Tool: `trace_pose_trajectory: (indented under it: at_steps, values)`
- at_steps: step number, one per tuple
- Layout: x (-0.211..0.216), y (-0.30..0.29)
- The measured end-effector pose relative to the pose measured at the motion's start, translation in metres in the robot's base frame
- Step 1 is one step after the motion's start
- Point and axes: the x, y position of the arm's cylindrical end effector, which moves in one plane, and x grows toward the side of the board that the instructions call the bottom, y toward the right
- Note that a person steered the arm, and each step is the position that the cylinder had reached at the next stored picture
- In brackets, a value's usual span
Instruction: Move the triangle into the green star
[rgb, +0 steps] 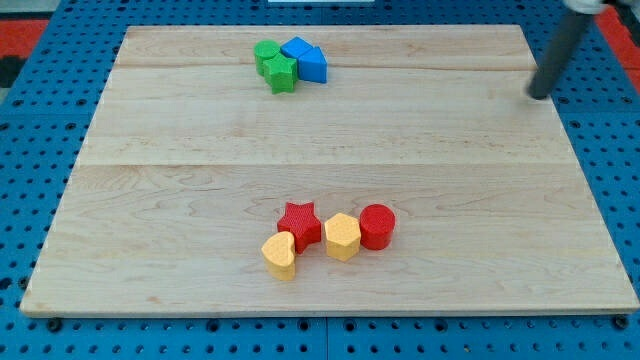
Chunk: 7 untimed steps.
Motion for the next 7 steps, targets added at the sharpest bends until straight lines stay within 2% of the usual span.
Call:
trace_pose_trajectory:
  at_steps: [1,2,3,5,7]
  values:
    - [-0.048,-0.006]
    - [-0.076,-0.113]
    - [-0.08,-0.18]
    - [-0.047,-0.234]
    - [-0.013,-0.248]
